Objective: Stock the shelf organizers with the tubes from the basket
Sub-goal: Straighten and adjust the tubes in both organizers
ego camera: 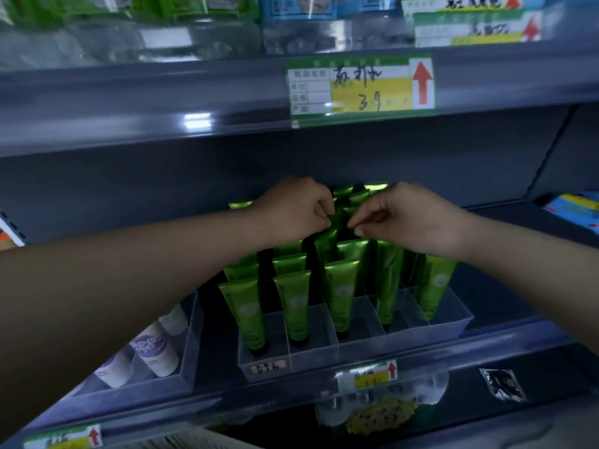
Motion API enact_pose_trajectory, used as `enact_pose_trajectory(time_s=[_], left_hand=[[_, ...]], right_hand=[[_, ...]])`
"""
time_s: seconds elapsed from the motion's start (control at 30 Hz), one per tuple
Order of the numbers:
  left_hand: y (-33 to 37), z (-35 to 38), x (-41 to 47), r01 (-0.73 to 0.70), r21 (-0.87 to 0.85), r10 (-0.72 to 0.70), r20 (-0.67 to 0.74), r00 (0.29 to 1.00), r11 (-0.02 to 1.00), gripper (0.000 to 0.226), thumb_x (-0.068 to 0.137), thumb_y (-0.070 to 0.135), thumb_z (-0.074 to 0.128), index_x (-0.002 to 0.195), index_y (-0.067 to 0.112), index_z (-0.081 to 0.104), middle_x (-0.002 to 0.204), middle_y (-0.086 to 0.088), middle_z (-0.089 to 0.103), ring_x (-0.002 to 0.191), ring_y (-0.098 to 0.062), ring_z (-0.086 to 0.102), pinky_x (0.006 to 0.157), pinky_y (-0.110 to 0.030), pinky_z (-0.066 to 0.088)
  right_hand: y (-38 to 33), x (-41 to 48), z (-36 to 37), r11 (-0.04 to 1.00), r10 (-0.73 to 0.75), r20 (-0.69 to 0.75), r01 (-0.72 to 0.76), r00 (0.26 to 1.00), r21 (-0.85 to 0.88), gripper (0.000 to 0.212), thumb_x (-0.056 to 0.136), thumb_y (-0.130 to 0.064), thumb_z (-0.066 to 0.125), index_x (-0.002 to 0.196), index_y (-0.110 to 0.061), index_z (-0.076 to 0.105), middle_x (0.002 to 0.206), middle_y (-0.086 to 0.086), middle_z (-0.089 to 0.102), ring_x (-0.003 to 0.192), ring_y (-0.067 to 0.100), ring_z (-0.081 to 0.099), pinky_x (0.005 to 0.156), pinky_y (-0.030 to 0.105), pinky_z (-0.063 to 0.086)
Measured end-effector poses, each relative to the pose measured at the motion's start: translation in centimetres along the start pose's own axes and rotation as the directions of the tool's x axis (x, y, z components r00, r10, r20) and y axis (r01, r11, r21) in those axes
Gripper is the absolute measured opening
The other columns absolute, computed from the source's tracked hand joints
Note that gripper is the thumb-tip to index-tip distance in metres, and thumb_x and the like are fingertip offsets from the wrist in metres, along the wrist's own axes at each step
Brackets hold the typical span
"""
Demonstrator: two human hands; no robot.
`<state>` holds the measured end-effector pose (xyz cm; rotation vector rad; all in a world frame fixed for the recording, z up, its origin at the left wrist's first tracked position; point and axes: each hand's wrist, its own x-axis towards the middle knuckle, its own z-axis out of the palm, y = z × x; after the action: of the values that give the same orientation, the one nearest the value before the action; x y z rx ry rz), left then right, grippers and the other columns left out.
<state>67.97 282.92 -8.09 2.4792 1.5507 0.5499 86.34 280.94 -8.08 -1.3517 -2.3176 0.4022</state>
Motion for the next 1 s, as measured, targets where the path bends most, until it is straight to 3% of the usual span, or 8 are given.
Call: enact_pose_trajectory(time_s=[0.13,0.23,0.4,0.57,0.83,1.0], left_hand=[[0.9,1.0,0.7,0.001,0.049,-0.002,0.016,1.000,0.999,0.020,0.076,0.019,0.073,0.094,0.013,0.070,0.091,-0.002,0.071,0.087,-0.014,0.065,0.078,-0.025,0.051],[1.1,1.5,1.1,0.035,0.133,-0.042,0.052,0.998,0.991,0.024,0.073,0.020,0.076,0.094,0.010,0.070,0.092,-0.004,0.070,0.087,-0.017,0.064,0.078,-0.031,0.052],[0.8,2.0,1.3,0.052,0.219,-0.076,0.106,0.991,0.974,0.030,0.074,0.011,0.073,0.103,0.011,0.069,0.101,-0.005,0.069,0.094,-0.020,0.063,0.078,-0.025,0.049],[0.6,2.5,1.5,0.047,0.227,-0.066,0.077,0.995,0.973,0.028,0.078,0.001,0.063,0.102,0.013,0.069,0.104,-0.005,0.068,0.097,-0.020,0.062,0.073,-0.020,0.041],[0.4,2.6,1.6,-0.004,0.252,-0.007,0.046,0.999,0.968,0.023,0.077,-0.001,0.058,0.090,0.015,0.068,0.097,-0.005,0.068,0.089,-0.021,0.063,0.074,-0.028,0.050],[0.2,2.8,1.4,-0.030,0.255,0.024,0.026,0.999,0.966,0.023,0.077,0.000,0.058,0.091,0.015,0.067,0.095,-0.003,0.068,0.088,-0.019,0.062,0.065,-0.020,0.036]], right_hand=[[0.6,-0.8,0.8,1.000,-0.002,0.057,0.002,0.998,0.000,0.013,0.080,-0.021,0.071,0.092,-0.025,0.074,0.072,-0.020,0.062,0.069,-0.012,0.055,0.066,0.001,0.040],[0.6,-1.1,1.7,1.000,-0.027,0.083,0.028,0.996,-0.010,0.017,0.079,-0.021,0.072,0.096,-0.023,0.074,0.082,-0.012,0.069,0.075,-0.005,0.059,0.072,0.009,0.046],[0.6,-1.1,2.9,0.997,-0.048,0.095,0.054,0.994,-0.062,0.019,0.081,-0.020,0.071,0.099,-0.020,0.074,0.089,-0.005,0.071,0.079,0.003,0.059,0.071,0.013,0.044],[0.9,-1.2,3.4,1.000,-0.011,0.062,0.010,0.998,0.019,0.012,0.081,-0.016,0.071,0.092,-0.018,0.075,0.064,-0.022,0.054,0.059,-0.007,0.051,0.055,0.000,0.038],[1.0,-1.2,3.6,0.998,0.008,0.039,-0.011,0.999,0.065,0.009,0.080,-0.016,0.071,0.089,-0.018,0.075,0.060,-0.023,0.054,0.054,-0.012,0.053,0.054,0.001,0.039],[0.8,-1.1,3.3,1.000,-0.013,0.060,0.013,0.998,0.001,0.013,0.079,-0.016,0.072,0.092,-0.018,0.076,0.066,-0.020,0.055,0.059,-0.010,0.050,0.057,-0.003,0.036]])
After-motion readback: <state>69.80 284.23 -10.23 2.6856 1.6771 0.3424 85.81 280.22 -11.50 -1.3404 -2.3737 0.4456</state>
